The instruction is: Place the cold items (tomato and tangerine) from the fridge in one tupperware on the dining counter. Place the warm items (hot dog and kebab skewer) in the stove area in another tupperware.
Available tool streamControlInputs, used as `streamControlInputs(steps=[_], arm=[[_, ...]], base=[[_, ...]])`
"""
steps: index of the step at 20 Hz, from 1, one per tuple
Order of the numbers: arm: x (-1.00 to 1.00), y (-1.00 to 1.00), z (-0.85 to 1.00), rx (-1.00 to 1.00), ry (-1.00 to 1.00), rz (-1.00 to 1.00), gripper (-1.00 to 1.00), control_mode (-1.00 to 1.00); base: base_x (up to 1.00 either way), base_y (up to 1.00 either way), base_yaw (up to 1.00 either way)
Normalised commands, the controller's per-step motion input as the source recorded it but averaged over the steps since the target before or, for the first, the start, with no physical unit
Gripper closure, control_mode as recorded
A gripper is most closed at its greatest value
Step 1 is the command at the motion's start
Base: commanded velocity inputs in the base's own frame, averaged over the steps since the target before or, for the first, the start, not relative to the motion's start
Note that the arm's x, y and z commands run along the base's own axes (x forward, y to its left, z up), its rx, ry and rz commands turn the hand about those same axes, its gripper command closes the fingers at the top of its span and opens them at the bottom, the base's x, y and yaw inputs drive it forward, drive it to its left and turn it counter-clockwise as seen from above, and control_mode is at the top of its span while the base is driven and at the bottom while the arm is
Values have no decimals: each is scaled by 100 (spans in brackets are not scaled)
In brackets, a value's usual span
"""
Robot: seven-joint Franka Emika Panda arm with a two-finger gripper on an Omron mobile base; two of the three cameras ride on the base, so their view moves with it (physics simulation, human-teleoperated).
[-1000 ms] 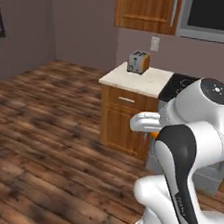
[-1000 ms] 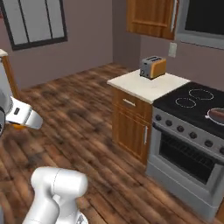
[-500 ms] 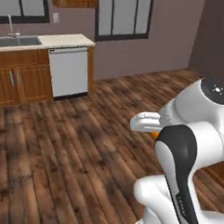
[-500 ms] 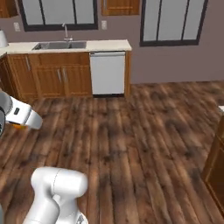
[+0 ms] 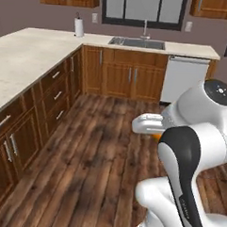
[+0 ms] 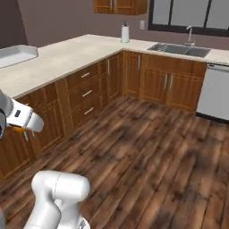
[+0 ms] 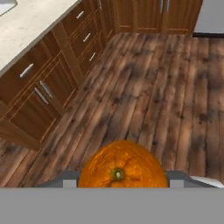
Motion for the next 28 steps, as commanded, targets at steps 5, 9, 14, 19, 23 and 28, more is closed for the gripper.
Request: streamControlInputs(steps=[5,9,14,19,23,28], arm=[[0,0,0,0,0,0,100,100],[0,0,0,0,0,0,100,100],[0,0,0,0,0,0,100,100],[0,0,0,0,0,0,100,100],[0,0,0,0,0,0,100,100],[0,0,0,0,0,0,100,100]], base=[[-1,42,93],[13,83,56],[71,100,5],[70,100,0],[59,100,0],[65,100,0]])
